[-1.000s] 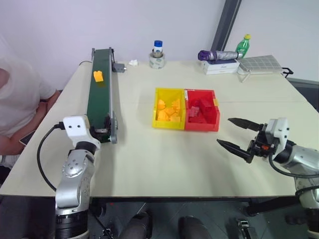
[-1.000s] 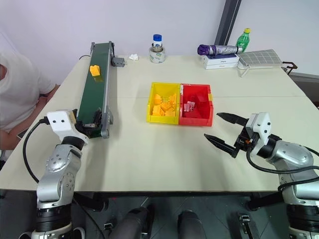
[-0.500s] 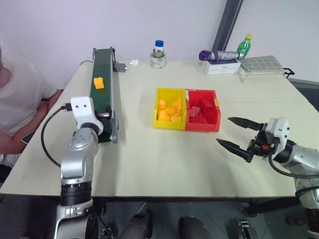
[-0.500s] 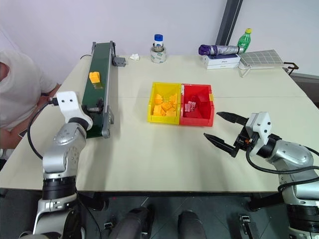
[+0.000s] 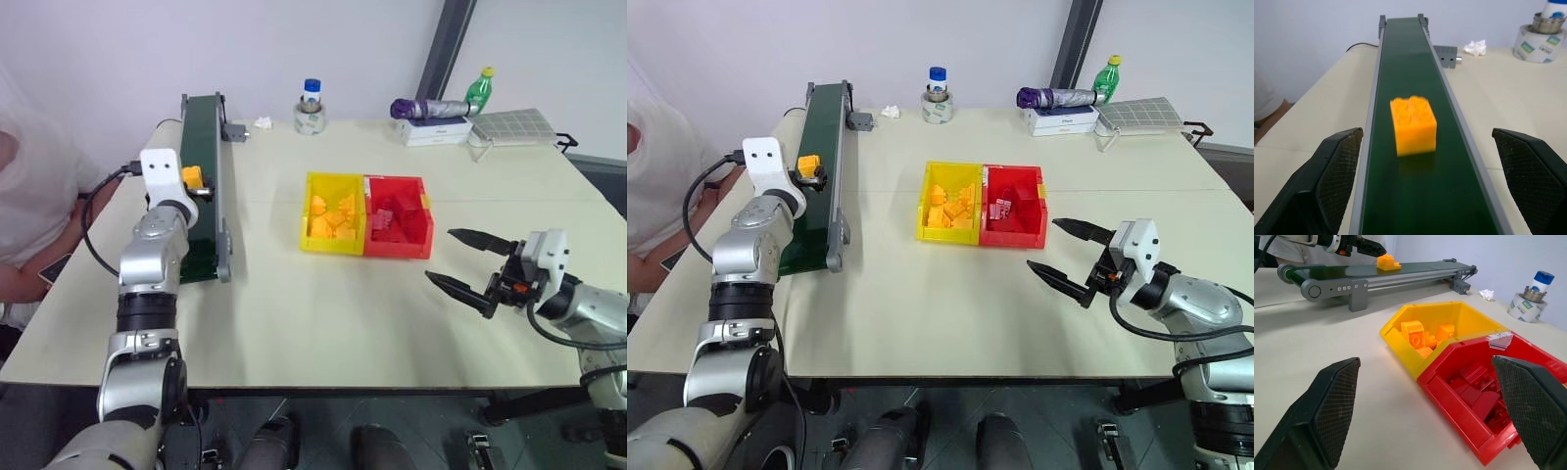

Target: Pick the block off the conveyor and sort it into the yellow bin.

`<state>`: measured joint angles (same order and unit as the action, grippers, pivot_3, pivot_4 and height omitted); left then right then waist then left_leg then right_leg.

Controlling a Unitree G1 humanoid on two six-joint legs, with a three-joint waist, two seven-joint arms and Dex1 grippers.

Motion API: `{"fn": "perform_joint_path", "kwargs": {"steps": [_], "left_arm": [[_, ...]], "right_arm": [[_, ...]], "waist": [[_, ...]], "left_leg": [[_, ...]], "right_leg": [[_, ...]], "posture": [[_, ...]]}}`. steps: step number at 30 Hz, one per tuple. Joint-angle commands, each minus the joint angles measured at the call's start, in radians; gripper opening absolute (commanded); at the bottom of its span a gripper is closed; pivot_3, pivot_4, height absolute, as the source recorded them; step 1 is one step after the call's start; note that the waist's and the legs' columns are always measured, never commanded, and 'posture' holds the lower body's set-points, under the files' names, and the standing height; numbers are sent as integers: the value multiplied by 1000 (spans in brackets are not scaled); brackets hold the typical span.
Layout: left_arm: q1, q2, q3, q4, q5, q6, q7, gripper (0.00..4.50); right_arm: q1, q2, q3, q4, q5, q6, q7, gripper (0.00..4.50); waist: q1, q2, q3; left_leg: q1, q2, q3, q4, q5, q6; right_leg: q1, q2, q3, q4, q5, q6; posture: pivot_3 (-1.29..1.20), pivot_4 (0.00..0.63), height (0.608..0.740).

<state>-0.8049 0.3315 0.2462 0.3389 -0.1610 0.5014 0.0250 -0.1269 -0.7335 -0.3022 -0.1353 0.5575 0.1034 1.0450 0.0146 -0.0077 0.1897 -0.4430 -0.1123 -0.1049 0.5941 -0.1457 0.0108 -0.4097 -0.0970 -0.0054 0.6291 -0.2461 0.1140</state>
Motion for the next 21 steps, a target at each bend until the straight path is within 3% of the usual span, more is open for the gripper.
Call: {"fn": "perform_joint_path", "kwargs": {"steps": [1, 9, 13, 14, 17, 21], "left_arm": [[-17, -20, 24, 2, -11, -32, 20, 4462], [7, -29, 18, -13, 7, -23, 44, 4462], [23, -31, 37, -22, -7, 9, 62, 3186], [31, -31, 35, -29, -2, 17, 69, 2488], [43, -38, 43, -47, -11, 22, 75, 1283], [21, -75, 27, -120, -64, -19, 13, 1331]], "right_arm": [[-6, -6, -21, -28, 10, -2, -5, 4500], [-2, -6, -24, -32, 12, -1, -11, 4500], [-4, -9, -25, -26, 12, -2, -8, 4500], [-4, -10, -26, -25, 12, -3, -7, 4500], [-7, -10, -23, -24, 11, -3, -6, 4500], [-14, -9, -20, -20, 10, -4, -6, 4500]], "waist": [[0, 0, 0], [-2, 0, 0], [-1, 0, 0], [-1, 0, 0], [-1, 0, 0], [2, 0, 0]], "left_leg": [[0, 0, 0, 0, 0, 0], [0, 0, 0, 0, 0, 0], [0, 0, 0, 1, 0, 0], [0, 0, 0, 1, 0, 0], [0, 0, 0, 1, 0, 0], [0, 0, 0, 1, 0, 0]], "right_leg": [[0, 0, 0, 0, 0, 0], [0, 0, 0, 0, 0, 1], [0, 0, 0, 0, 0, 1], [0, 0, 0, 0, 0, 1], [0, 0, 0, 1, 0, 1], [0, 0, 0, 1, 1, 1]], "posture": [[0, 150, 740], [0, 150, 740], [0, 150, 740], [0, 150, 740], [0, 150, 740], [0, 150, 740]]}}
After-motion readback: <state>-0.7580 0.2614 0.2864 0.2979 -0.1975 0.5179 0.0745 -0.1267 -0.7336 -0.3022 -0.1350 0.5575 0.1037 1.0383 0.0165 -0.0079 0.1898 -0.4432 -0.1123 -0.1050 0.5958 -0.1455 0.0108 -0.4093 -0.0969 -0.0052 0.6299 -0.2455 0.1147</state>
